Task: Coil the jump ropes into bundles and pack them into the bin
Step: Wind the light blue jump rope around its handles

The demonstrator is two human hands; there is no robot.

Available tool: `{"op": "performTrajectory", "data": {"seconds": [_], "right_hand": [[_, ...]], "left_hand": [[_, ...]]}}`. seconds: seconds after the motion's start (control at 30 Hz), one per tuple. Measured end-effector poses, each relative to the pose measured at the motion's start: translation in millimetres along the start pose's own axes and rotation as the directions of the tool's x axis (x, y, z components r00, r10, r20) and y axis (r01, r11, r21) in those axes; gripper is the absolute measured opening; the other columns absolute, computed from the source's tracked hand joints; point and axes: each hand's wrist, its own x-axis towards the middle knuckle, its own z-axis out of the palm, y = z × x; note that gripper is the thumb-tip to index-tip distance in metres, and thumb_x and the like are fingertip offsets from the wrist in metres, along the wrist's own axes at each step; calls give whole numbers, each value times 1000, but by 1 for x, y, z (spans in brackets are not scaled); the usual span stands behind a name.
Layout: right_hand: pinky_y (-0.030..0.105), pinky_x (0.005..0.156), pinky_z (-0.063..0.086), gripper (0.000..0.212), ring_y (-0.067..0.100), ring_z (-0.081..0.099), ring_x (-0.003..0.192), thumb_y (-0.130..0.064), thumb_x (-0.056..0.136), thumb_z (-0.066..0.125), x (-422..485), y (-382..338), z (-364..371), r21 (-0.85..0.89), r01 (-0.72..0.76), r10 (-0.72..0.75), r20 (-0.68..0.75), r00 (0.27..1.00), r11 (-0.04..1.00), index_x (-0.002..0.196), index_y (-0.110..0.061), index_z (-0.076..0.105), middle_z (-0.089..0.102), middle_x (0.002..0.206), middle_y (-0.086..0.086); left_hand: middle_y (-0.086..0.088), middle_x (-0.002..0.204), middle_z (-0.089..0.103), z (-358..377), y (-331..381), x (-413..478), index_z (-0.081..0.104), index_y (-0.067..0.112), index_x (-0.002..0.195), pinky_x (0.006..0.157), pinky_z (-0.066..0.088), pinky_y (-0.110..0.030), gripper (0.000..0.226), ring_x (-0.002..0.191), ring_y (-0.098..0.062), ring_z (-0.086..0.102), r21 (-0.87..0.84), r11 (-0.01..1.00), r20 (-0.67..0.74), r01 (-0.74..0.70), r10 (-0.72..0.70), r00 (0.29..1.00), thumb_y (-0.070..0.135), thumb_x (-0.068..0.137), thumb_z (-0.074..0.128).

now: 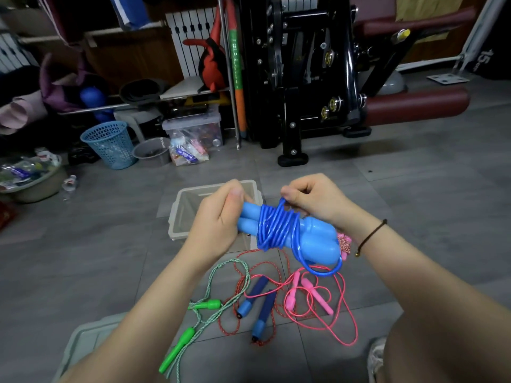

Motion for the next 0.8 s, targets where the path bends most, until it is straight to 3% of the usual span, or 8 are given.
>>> {"op": "performTrajectory", "data": {"seconds": [0.13,0.2,0.27,0.3,0.4,0.53,0.63,0.8], "right_hand": [[17,47,34,41,3,37,49,-13,95,51,-6,-5,5,83,-120,116,59,992,989,54,-18,48,44,49,-10],[11,54,38,40,0,41,59,-4,96,47,-11,-3,16,-31,-235,236,33,971,972,62,-25,44,46,60,-14],[24,58,41,41,7,43,57,-10,99,42,-13,3,39,-144,-161,159,-22,987,977,60,-24,45,48,59,-10],[26,59,39,44,12,46,55,-16,100,39,-12,8,51,-214,-123,122,-16,992,969,58,-23,47,49,56,-8],[30,64,41,46,26,55,63,-31,102,32,-16,17,84,-436,-34,31,-14,999,899,59,-22,47,56,56,-4],[39,64,45,40,37,61,83,-46,99,26,-29,12,98,-717,165,-192,43,980,678,91,-16,51,66,87,11],[34,62,38,39,31,61,88,-48,97,34,-21,1,77,-762,242,-224,130,966,600,95,-19,59,67,87,4],[30,57,42,35,17,57,63,-58,83,56,-10,-7,29,-681,164,-224,0,975,713,78,-28,72,65,62,-1]], "left_hand": [[1,51,44,14,15,-2,43,10,59,44,31,-20,41,46,-8,37,-294,937,-67,188,-216,974,13,99,31],[5,44,41,21,16,3,42,20,50,44,26,-19,48,40,-9,34,-423,857,-112,294,-371,922,11,96,29],[6,40,38,21,14,12,39,19,55,43,18,-18,41,37,-10,29,-540,764,-188,354,-519,834,11,94,30],[6,42,39,18,12,16,39,16,59,41,18,-19,36,39,-11,29,-528,772,-251,355,-541,803,12,93,30],[0,60,50,2,-10,28,49,7,74,48,30,-29,28,58,-20,43,-88,930,-475,356,-354,806,12,95,32],[-16,71,51,-12,-38,34,49,6,85,58,26,-35,30,68,-34,43,403,822,-513,402,-160,843,25,99,30],[-26,62,55,-1,-52,29,51,2,86,51,30,-37,37,58,-43,54,700,679,-309,219,11,951,31,95,29],[-23,76,61,7,-53,24,49,8,95,59,31,-39,27,77,-44,57,721,693,47,24,-84,995,31,99,36]]}}
